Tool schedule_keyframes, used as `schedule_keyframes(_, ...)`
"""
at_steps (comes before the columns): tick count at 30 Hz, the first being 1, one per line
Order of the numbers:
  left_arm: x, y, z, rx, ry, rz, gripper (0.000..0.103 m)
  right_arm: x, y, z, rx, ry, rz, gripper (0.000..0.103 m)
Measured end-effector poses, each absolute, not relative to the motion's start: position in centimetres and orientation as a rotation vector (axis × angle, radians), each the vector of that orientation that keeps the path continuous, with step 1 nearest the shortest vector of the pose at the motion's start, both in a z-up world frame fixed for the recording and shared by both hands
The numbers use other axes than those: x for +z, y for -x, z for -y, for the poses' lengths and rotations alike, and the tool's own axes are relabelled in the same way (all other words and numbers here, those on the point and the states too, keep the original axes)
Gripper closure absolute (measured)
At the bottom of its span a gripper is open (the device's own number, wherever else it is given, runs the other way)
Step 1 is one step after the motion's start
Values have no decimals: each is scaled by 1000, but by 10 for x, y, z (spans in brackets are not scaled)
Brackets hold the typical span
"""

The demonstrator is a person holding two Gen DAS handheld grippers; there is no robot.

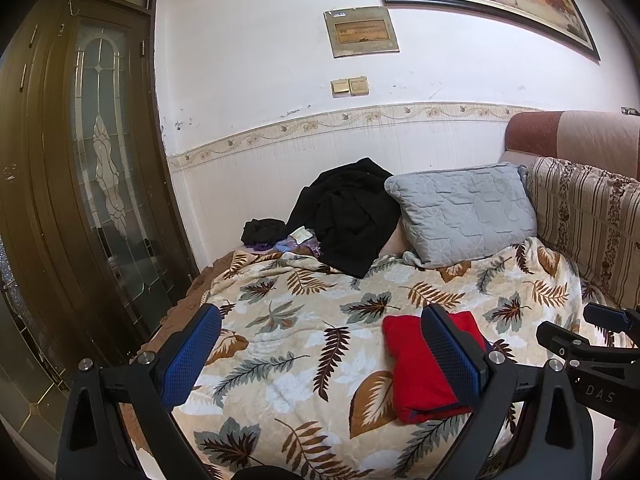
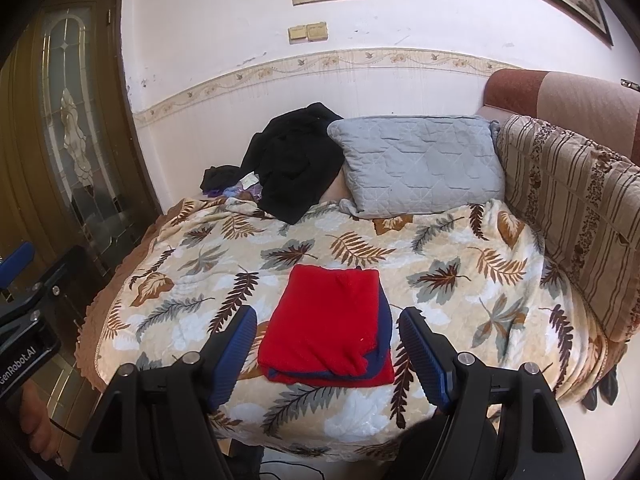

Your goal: Fold small clothes

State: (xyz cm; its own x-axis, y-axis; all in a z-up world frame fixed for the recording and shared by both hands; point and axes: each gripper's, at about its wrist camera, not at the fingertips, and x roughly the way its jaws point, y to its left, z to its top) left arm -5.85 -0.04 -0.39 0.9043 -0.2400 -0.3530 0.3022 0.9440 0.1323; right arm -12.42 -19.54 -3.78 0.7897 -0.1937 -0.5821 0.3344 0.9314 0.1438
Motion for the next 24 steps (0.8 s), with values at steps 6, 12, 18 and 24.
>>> schedule_keyframes(6,-6,56,0,-286,-184,-346,3,-39,120,194,-287,-243,-604,26)
schedule_keyframes(12,-9,49,-2,-290,-182,-352,3,-42,115,193,-285,-239,-614,26)
schedule_keyframes(18,-11,47,-1,-296,-180,-358,3,-43,109,193,-285,-235,-620,26)
schedule_keyframes(24,-14,41,-2,-304,-177,-362,3,-44,106,194,-284,-232,-620,25)
